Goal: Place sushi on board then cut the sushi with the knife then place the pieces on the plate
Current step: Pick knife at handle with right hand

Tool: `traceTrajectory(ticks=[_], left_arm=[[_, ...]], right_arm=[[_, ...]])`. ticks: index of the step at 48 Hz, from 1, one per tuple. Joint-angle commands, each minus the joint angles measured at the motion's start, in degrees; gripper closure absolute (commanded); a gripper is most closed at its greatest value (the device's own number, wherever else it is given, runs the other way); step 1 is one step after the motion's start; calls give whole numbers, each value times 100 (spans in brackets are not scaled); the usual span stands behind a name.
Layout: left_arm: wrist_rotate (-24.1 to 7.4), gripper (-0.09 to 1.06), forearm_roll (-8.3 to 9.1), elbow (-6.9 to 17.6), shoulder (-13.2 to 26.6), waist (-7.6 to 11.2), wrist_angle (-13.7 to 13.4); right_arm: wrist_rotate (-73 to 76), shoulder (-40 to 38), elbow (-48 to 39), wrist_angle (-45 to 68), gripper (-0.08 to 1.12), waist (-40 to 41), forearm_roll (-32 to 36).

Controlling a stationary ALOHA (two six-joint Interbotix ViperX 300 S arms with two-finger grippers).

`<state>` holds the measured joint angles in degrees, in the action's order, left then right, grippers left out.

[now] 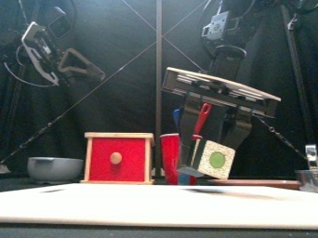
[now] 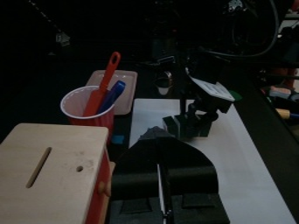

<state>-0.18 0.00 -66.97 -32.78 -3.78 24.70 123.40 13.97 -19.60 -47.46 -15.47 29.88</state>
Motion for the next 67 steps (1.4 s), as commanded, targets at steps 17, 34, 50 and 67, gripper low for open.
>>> traceTrajectory(ticks=[17,34,50,67], left_arm=[[-9,99,0,53,-9,-35,-26],[-9,99,0,53,0,-35,-97],[9,99,0,44,0,-53,-97],[0,99,-176,53,-9,-97,-97]], right_arm=[[0,123,211,255,22,0,-132],[-167,-123,176,246,17,-18,-70],[-1811,-1081,79,229,18,35,62],[-4852,-2584,-79,70,18,272,-483]])
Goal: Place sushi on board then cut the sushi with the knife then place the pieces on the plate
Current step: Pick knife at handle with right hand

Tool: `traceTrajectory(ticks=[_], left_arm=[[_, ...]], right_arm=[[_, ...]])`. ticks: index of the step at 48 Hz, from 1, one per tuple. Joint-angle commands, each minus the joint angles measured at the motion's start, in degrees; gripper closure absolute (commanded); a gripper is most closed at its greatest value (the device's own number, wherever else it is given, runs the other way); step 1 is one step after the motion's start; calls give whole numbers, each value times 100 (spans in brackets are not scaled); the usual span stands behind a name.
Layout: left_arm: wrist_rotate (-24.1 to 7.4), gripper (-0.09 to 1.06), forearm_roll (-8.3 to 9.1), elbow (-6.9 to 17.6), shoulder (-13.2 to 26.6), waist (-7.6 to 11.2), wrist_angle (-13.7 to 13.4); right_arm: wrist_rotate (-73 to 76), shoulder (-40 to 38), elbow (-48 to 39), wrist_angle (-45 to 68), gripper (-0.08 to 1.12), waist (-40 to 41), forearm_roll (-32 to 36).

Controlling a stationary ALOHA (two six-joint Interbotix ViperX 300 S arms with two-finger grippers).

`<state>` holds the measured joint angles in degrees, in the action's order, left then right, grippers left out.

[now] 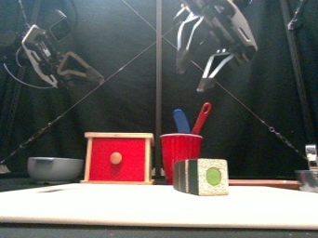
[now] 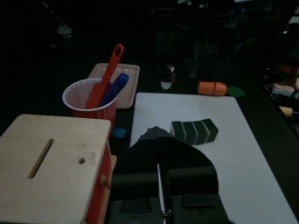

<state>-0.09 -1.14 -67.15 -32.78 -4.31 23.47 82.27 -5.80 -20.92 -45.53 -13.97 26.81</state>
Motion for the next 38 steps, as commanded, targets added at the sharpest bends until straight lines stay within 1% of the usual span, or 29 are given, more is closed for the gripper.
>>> traceTrajectory(ticks=[1,7,12,19,23,26,31,38], left_arm=[[-9,99,-70,70,0,-53,26],[0,99,-114,70,-9,-149,26],[0,99,-149,88,0,-185,26],[0,99,-176,97,-9,-246,35],[0,99,-220,97,-9,-299,35],[0,99,-255,105,0,-325,35],[0,99,-360,97,-9,-369,35],[0,99,-475,70,-9,-422,35]], right_arm=[[-940,-677,53,-185,18,158,-220],[-2118,-993,88,-721,18,527,-536],[-2988,-1125,149,-1081,18,940,-809],[-4210,-1257,255,-1187,18,1556,-923],[-4843,-1318,360,-1213,18,1863,-976],[-5282,-1318,439,-1230,18,2074,-1090],[-6161,-1230,554,-1230,19,2364,-1371],[-7119,-879,712,-1345,20,2443,-1696]])
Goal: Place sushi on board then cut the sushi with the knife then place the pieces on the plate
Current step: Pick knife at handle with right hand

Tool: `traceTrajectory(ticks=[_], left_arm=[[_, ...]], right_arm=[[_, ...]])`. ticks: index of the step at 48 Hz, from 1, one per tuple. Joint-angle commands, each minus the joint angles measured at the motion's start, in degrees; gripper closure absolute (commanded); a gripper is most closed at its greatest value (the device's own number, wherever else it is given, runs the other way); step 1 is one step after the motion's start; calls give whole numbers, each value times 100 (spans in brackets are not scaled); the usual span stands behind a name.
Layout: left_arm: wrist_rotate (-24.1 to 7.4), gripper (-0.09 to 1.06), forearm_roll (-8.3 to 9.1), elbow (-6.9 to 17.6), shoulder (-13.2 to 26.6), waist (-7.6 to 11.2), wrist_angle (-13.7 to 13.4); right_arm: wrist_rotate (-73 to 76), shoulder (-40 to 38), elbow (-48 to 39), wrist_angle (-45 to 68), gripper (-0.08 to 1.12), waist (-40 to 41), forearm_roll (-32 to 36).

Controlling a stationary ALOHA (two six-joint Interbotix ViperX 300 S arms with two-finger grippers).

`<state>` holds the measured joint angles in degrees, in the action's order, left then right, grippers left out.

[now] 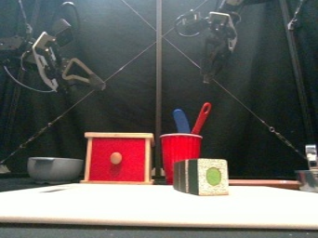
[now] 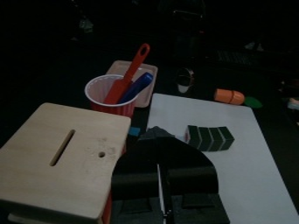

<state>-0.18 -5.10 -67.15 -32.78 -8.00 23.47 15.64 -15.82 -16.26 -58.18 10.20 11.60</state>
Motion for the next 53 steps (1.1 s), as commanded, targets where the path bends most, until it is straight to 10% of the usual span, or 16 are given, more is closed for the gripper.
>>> traceTrajectory(ticks=[1,53], left_arm=[[9,99,-97,70,0,-53,35],[9,99,-149,-53,0,-132,26]], right_arm=[[-554,185,272,-132,21,26,-202],[-1336,1819,932,-1283,22,-457,888]])
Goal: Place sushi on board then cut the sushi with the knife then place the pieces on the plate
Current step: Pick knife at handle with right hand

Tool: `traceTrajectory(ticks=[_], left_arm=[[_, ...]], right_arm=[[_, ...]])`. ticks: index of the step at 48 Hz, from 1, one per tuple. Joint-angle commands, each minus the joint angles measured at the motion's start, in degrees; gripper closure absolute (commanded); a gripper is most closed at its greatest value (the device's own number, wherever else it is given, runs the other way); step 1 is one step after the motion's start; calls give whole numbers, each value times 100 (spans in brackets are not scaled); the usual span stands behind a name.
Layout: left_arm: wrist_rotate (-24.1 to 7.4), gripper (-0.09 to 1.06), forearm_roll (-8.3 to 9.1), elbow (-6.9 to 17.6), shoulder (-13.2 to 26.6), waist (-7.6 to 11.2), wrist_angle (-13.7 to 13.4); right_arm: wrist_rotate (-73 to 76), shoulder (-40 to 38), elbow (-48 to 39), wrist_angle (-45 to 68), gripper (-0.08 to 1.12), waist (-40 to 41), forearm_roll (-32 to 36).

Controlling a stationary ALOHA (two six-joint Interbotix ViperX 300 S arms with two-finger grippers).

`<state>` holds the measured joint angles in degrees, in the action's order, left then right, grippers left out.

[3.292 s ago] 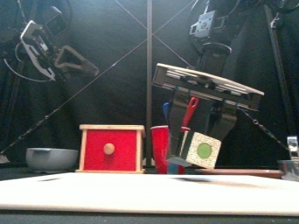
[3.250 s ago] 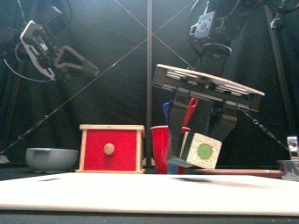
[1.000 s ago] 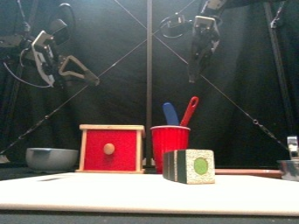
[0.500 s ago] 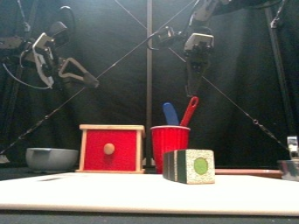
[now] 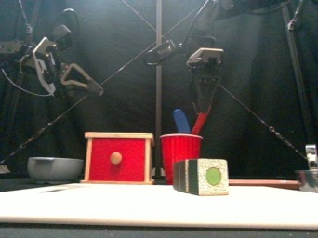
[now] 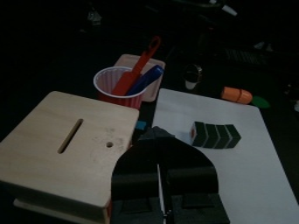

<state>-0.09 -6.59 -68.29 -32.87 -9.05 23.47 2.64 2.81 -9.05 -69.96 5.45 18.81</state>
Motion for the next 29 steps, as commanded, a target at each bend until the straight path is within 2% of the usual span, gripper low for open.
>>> traceTrajectory(ticks=[1,29], left_arm=[[0,99,0,62,9,-26,26],[0,99,0,-9,9,-35,26]], right_arm=[[-44,-26,229,-132,22,26,202],[-237,378,519,-404,23,97,457]])
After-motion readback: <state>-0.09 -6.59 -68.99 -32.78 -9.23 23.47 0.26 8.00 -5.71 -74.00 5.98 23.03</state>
